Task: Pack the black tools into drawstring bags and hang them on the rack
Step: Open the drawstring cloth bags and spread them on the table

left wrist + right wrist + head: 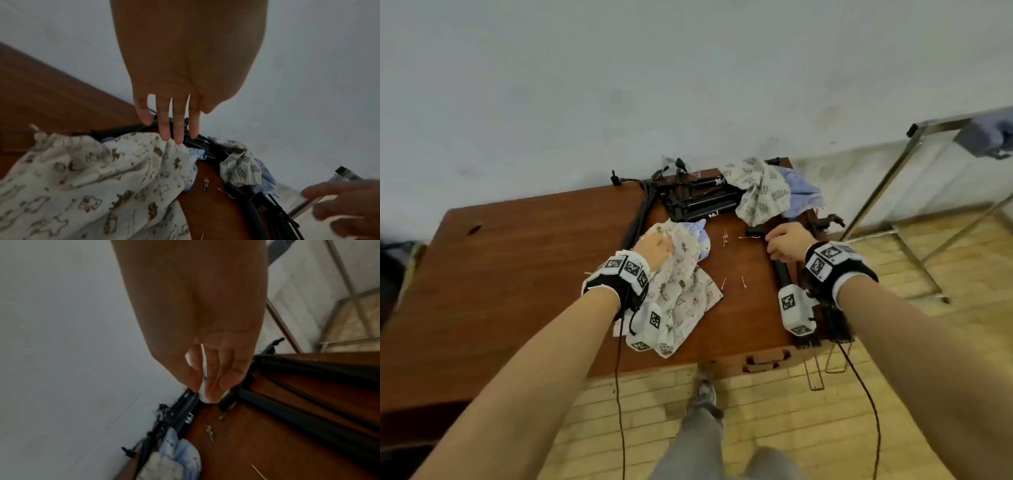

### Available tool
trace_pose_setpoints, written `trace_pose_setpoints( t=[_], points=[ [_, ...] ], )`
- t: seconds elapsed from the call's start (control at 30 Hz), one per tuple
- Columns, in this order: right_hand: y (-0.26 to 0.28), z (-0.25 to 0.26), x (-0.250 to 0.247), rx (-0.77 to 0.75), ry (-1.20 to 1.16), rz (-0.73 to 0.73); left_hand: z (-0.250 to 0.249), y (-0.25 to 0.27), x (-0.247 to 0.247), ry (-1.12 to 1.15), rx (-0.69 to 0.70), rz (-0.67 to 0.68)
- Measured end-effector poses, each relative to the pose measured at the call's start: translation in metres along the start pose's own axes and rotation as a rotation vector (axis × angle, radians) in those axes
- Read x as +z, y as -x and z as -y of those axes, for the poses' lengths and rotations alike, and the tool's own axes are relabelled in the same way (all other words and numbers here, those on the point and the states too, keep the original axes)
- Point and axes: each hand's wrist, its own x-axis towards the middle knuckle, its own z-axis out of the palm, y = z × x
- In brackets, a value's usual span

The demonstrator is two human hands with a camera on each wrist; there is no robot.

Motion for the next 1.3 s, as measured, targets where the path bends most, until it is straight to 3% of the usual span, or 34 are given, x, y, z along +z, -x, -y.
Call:
trace_pose_setpoints(
  t=[0.2, 0.3, 0.4, 0.47, 0.7, 0.83, 0.93, 1.03, 1.17, 1.3],
  points=[
    [-0.048, -0.030, 0.070, 0.257, 0.109, 0.025, 0.027, -0.062, 0.020, -0.237, 0.021, 0.140],
    [-0.065, -0.045, 0.088, 0.313, 0.213, 0.034, 0.039, -0.084, 0.027, -0.319, 0.052, 0.037],
    [-0.079, -0.049, 0.101, 0.341, 0.276, 0.044, 0.046, -0.101, 0.030, -0.309, -0.012, 0.005],
    [-0.088, -0.053, 0.108, 0.326, 0.379, 0.035, 0.050, -0.115, 0.030, -0.300, -0.014, 0.002],
    [-0.097, -0.060, 0.117, 0.255, 0.582, -0.015, 0.054, -0.159, 0.031, -0.439, 0.177, 0.005],
    [-0.093, -0.057, 0.110, 0.234, 0.647, -0.024, 0.045, -0.174, 0.033, -0.729, 0.372, 0.063],
    [-0.088, -0.058, 0.113, 0.249, 0.635, -0.065, 0.040, -0.179, 0.028, -0.874, 0.468, -0.017],
    [-0.089, -0.064, 0.116, 0.245, 0.538, -0.100, 0.038, -0.179, 0.015, -0.838, 0.537, -0.110],
    [-0.086, -0.080, 0.115, 0.125, 0.426, -0.136, 0.036, -0.172, -0.005, -0.759, 0.540, -0.006],
    [-0.077, -0.093, 0.119, 0.133, 0.523, -0.133, 0.023, -0.159, -0.024, -0.836, 0.602, 0.005]
  ],
)
